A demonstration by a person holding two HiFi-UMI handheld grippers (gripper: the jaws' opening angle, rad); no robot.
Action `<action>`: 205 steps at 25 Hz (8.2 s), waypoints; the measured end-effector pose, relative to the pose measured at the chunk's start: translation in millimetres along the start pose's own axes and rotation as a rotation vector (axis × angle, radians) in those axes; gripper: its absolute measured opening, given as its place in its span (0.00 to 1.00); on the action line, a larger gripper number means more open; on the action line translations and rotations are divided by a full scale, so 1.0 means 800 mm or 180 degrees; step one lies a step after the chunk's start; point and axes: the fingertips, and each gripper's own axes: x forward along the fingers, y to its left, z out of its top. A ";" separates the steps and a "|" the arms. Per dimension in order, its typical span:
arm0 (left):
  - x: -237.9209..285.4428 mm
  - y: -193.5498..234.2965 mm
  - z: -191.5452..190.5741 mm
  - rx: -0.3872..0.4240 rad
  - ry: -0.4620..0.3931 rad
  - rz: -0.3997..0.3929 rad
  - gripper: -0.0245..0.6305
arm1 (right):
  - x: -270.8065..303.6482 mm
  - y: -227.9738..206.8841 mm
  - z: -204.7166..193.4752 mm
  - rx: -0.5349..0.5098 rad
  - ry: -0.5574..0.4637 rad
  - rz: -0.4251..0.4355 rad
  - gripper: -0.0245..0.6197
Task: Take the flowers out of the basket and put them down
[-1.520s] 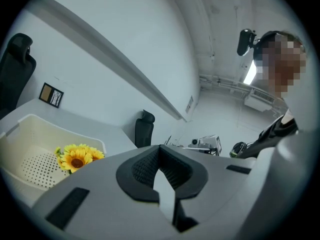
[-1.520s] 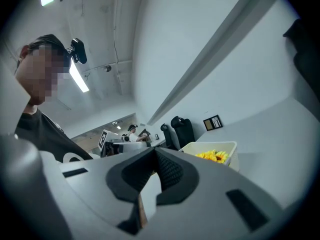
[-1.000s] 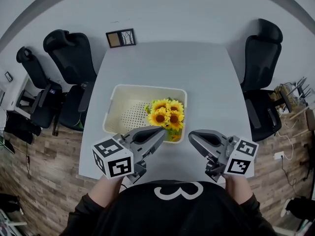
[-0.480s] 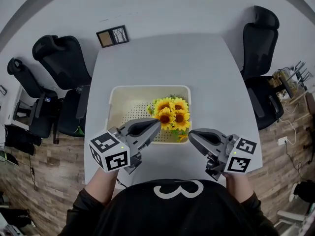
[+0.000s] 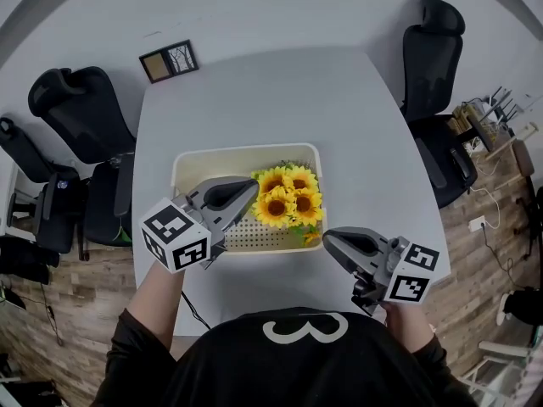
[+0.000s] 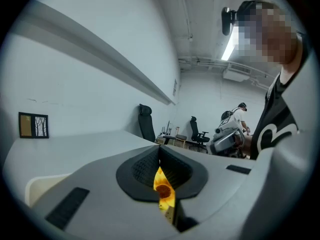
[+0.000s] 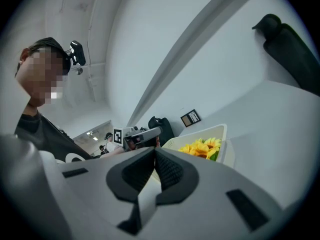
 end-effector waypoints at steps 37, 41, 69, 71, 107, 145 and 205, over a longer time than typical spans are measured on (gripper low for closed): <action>0.040 0.050 -0.166 0.0331 0.0878 -0.0784 0.34 | 0.009 -0.030 -0.042 0.0264 0.0344 -0.0227 0.05; 0.049 0.043 -0.172 0.0371 0.0902 -0.0804 0.51 | 0.007 -0.033 -0.040 0.0169 0.0377 -0.0309 0.05; 0.124 0.005 -0.190 0.0546 0.0920 -0.0996 0.60 | -0.005 -0.043 -0.048 0.0340 0.0253 -0.0441 0.05; 0.127 0.005 -0.191 0.0549 0.0909 -0.0998 0.60 | -0.003 -0.043 -0.048 0.0346 0.0244 -0.0453 0.05; 0.123 -0.018 -0.188 0.0936 0.1022 -0.0697 0.34 | -0.048 -0.024 -0.023 0.0278 0.0306 -0.0469 0.05; 0.022 -0.107 0.033 0.1118 0.0166 0.0888 0.33 | -0.149 0.076 -0.031 -0.0157 0.0246 0.0138 0.05; -0.446 -0.095 -0.148 -0.0224 0.0068 0.2896 0.33 | 0.112 0.283 -0.141 -0.0518 0.0910 0.0941 0.05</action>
